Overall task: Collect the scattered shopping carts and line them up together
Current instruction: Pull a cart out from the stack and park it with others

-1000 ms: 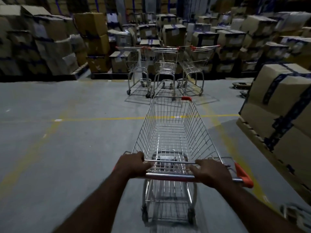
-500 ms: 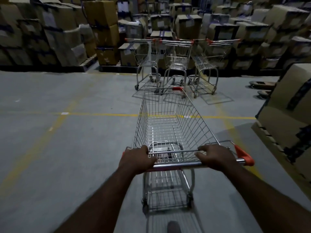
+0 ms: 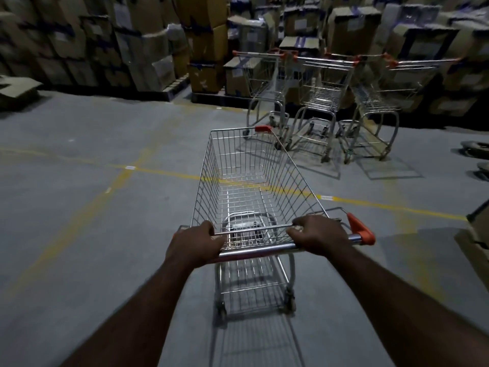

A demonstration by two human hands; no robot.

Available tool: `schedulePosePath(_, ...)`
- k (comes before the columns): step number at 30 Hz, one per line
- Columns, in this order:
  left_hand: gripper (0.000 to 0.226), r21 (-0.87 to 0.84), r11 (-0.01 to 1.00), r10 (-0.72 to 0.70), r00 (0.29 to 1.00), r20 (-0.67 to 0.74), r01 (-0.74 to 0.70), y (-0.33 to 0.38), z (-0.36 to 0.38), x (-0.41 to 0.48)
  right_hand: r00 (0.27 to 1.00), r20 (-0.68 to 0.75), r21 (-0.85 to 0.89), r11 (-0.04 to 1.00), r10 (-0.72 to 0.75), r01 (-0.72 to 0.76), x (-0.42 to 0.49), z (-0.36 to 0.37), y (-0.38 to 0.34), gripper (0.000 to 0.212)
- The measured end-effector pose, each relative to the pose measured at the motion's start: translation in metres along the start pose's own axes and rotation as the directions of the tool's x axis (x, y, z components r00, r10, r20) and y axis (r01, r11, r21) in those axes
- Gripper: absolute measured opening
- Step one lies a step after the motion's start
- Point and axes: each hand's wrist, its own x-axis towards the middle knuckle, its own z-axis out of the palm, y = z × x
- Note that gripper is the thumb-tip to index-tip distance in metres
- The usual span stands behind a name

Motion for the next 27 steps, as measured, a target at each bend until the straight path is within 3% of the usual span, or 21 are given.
schedulePosePath(9, 0.048, 0.008, 0.998, -0.056, 0.998, -0.040, 0.056, -0.023, -0.033, 0.107, 0.993, 0.010, -0.041, 0.993, -0.114, 0.115, 0.136, -0.013, -0.029, 0.063)
schedulePosePath(27, 0.041, -0.018, 0.995, -0.097, 0.992, -0.078, 0.096, -0.116, -0.127, 0.424, 0.996, 0.021, -0.040, 0.996, -0.082, 0.083, 0.467, -0.046, -0.140, 0.057)
